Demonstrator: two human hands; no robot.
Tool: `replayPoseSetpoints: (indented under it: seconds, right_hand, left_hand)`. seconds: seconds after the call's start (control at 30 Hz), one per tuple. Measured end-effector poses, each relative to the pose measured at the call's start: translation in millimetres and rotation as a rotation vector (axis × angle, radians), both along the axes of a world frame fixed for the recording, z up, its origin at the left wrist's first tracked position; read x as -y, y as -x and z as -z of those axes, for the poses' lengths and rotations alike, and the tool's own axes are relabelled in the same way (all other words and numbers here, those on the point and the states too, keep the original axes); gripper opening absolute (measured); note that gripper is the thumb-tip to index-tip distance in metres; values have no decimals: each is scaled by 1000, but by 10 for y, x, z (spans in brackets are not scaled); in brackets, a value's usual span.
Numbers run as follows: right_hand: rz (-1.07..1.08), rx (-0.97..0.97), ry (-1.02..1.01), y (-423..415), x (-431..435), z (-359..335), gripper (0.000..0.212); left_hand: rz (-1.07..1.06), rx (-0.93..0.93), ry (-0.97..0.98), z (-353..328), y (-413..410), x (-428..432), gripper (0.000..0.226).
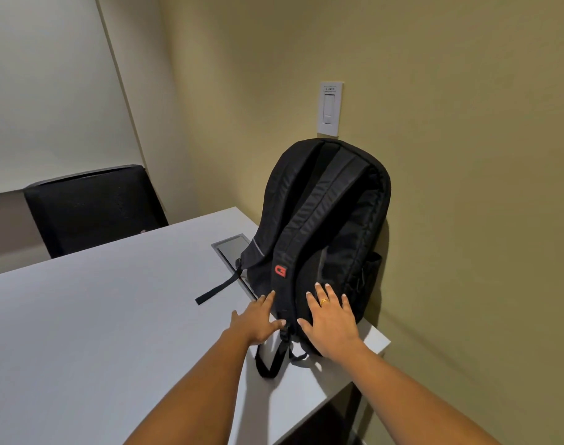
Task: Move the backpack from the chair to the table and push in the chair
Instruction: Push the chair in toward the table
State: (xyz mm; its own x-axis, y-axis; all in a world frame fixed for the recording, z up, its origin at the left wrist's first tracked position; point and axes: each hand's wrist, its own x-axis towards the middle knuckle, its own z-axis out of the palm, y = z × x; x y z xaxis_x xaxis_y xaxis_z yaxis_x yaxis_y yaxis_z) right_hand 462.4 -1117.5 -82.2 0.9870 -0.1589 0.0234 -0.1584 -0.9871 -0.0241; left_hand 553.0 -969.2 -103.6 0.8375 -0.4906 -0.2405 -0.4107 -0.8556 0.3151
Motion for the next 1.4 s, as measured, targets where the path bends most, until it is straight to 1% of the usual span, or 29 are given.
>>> replayPoseSetpoints:
  seconds: [0.17,0.33,0.47,0.7,0.83,1.07,1.3,1.4]
  right_hand:
    - [3,-16,-13,401,-98,63,63]
    - [-4,-53,-25,1014,-257,200,64]
    - [-25,-40,-40,1574,-404,268,65]
    - [-54,-23,-77,2697,-760,320,66]
    - [-44,-7,-90,3200,-979,305,66]
    - [-4,-11,-91,3928,-1467,360,65]
    - [110,-50,-111,4695,-2094,481,65]
    - [151,-59,-118,5043,-2368,479,65]
  left_hand:
    - [3,28,-57,19,456,-168,72]
    - [13,41,-69,33,1065,-373,69]
    - [14,53,-94,73,1704,-540,67]
    - [0,46,-108,112,3081,-1014,69]
    - [18,60,-129,47,3635,-1267,69]
    - [100,64,-174,4,4258,-1695,69]
    - [181,76,-191,168,4812,-2284,69]
    - [222,50,-216,244,5090,-2549,70]
